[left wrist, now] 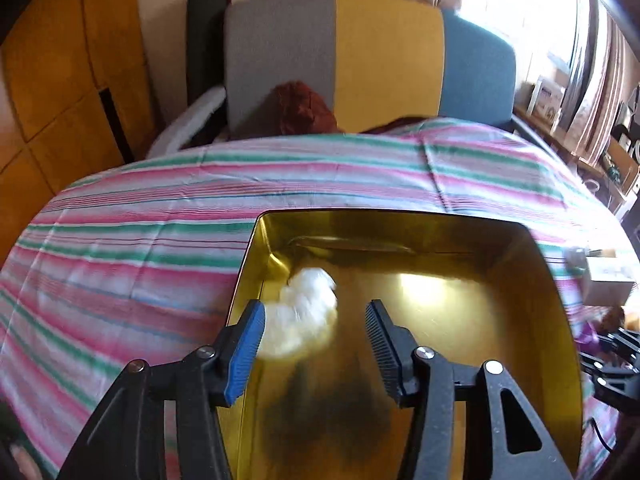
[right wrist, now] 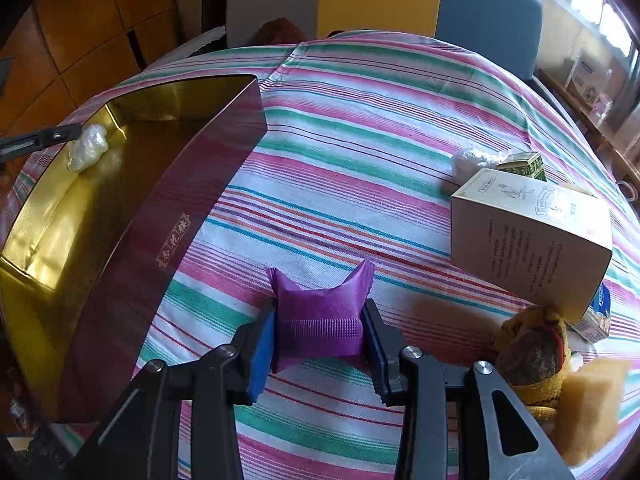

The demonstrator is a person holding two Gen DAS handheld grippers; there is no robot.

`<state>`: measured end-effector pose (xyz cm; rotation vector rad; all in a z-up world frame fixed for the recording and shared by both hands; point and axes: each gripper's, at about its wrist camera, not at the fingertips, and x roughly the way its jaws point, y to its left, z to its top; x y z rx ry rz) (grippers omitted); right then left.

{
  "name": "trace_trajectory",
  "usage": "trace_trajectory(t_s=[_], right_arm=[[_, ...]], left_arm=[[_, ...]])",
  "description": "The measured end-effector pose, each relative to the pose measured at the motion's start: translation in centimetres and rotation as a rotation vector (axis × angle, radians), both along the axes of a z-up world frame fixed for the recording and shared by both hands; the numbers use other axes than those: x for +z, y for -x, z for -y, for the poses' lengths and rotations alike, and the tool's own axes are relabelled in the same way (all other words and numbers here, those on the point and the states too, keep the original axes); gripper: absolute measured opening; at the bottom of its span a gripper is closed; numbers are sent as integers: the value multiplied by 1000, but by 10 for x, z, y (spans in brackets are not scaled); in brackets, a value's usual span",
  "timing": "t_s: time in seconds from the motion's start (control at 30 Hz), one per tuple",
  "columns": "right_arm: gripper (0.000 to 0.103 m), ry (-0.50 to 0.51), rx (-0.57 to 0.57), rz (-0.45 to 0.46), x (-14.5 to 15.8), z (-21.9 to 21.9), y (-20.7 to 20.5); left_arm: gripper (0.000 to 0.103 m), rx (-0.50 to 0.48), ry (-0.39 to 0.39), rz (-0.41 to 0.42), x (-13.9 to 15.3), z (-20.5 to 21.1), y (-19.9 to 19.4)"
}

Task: Organize objects
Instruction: 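Open the left tool to drop the bag in the tray while the right tool holds the purple packet, then carry the purple packet into the gold tray and open the right tool beside the bag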

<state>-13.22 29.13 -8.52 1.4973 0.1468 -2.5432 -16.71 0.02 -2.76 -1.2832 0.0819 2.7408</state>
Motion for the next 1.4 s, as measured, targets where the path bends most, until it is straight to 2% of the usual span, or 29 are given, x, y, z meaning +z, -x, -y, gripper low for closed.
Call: trace_trajectory(t_s=[0.17, 0.27, 0.4, 0.53, 0.63, 0.83, 1.17, 1.4], right_arm=[[41, -13, -1, -7, -1, 1, 0], [41, -19, -4, -14, -1, 1, -1], [41, -29, -16, -22, 0, 3, -2], [39, -31, -49, -24, 2, 3, -3], [39, -27, -80, -27, 6, 2, -4], [39, 24, -111, -72, 33, 5, -9], [39, 88, -20, -129, 70, 53, -16], [39, 111, 79, -89, 68, 100, -11]], left_arm=[[53, 15, -5, -66, 24, -4, -56], [53, 22, -29, -76, 29, -4, -82], [53, 55, -31, -77, 30, 0, -104], [53, 74, 10, -102, 32, 3, -123], [53, 81, 23, -104, 33, 9, -129], [53, 96, 22, -106, 32, 17, -133], [53, 97, 6, -87, 27, 21, -140], [53, 124, -16, -36, 10, 32, -142]])
